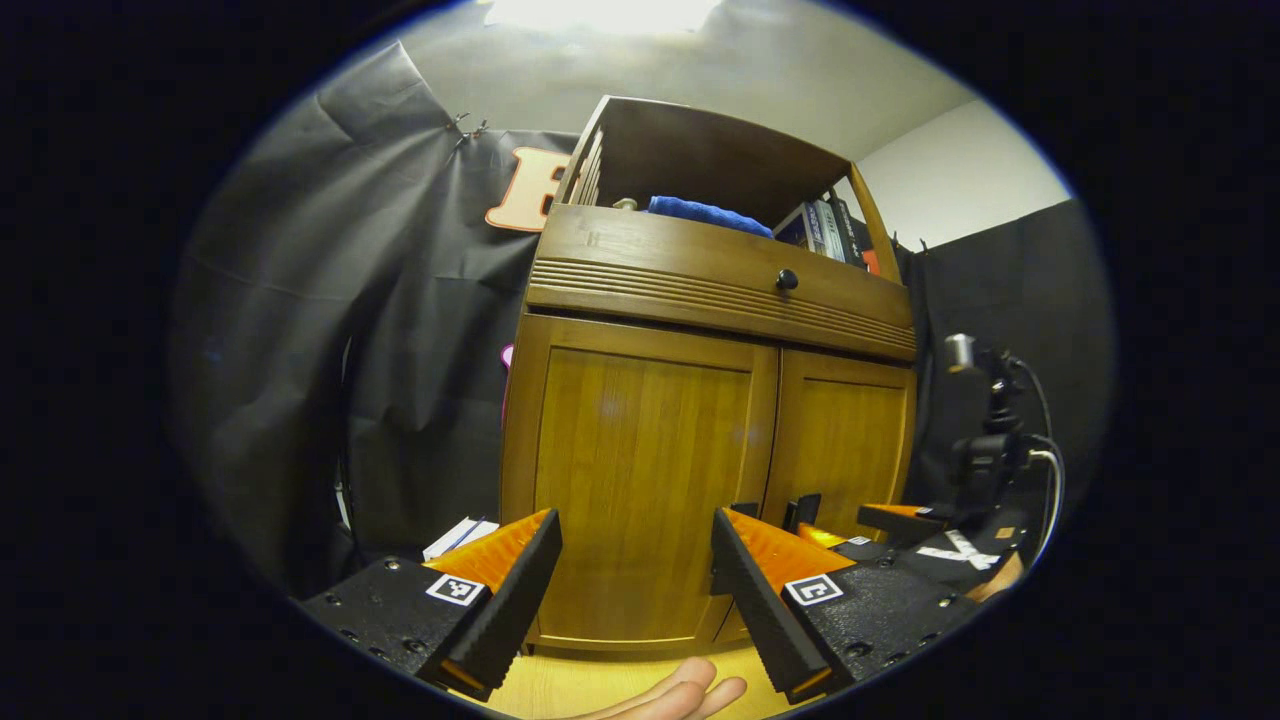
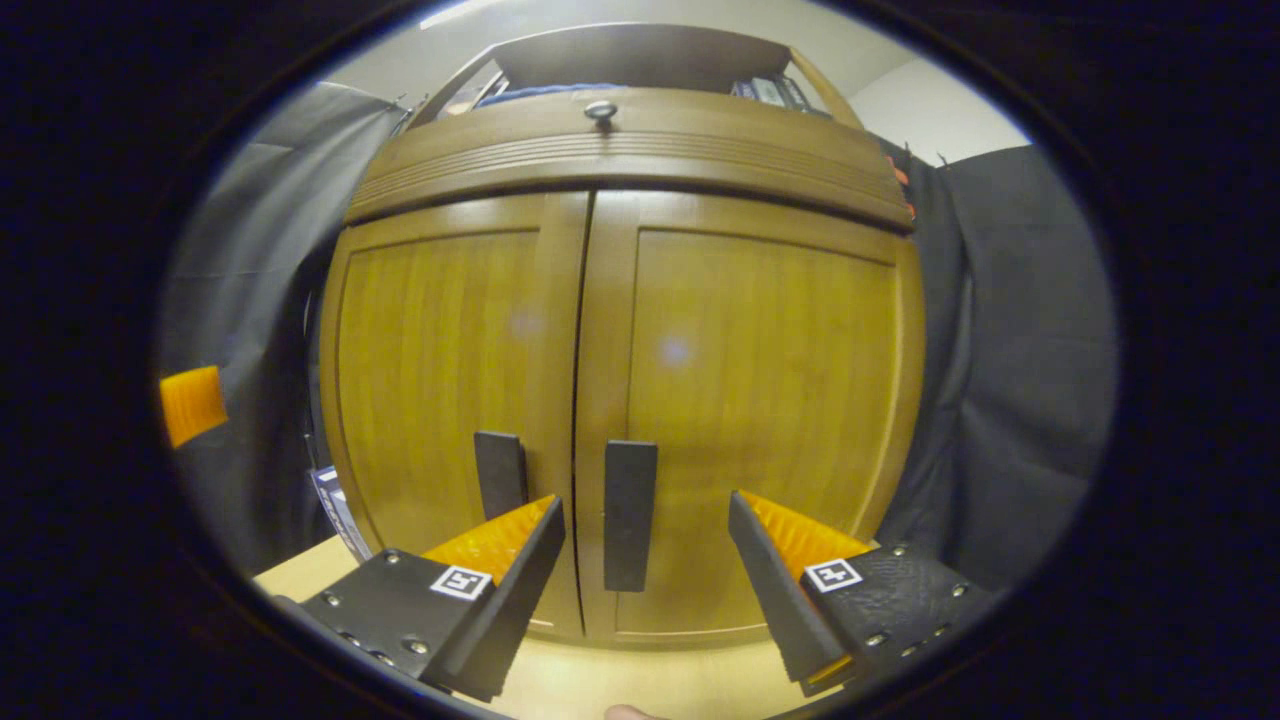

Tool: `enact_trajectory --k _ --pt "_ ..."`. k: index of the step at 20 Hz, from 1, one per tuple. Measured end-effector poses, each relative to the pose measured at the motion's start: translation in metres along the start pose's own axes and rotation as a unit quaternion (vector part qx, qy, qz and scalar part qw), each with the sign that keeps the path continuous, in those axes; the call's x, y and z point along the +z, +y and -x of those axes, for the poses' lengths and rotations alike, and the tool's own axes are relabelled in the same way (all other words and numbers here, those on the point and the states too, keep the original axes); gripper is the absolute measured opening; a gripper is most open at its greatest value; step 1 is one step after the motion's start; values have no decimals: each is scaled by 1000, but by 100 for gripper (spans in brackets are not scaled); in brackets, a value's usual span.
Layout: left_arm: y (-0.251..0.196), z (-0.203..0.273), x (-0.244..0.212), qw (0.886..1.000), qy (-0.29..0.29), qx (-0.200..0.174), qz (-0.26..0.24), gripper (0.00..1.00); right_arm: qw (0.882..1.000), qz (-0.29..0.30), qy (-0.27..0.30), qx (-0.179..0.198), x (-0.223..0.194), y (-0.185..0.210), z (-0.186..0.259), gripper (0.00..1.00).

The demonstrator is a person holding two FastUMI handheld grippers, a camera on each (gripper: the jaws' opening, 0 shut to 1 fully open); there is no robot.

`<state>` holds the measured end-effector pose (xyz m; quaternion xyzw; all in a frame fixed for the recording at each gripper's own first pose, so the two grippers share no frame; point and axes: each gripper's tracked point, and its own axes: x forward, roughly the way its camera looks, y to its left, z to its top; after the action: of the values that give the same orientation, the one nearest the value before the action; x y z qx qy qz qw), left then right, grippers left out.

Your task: Open the right door of the double-door shoe cabinet with the right hand, and open the left door with the left hand.

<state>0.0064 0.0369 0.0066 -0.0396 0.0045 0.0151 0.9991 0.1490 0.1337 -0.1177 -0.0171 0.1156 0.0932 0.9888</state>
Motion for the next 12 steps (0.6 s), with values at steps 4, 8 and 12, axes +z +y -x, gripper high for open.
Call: enact_trajectory --k 4,8,12 --pt "3 1 2 1000 -3 -5 9 89 1000 -9 -1 -20 -11 1 -27 94" --pt "15 0 6 1000 -8 9 15 93 999 -53 -4 12 -18 6 -36 30" --pt "20 -3 5 1000 -6 16 20 94 998 -50 14 47 -19 7 -29 30"
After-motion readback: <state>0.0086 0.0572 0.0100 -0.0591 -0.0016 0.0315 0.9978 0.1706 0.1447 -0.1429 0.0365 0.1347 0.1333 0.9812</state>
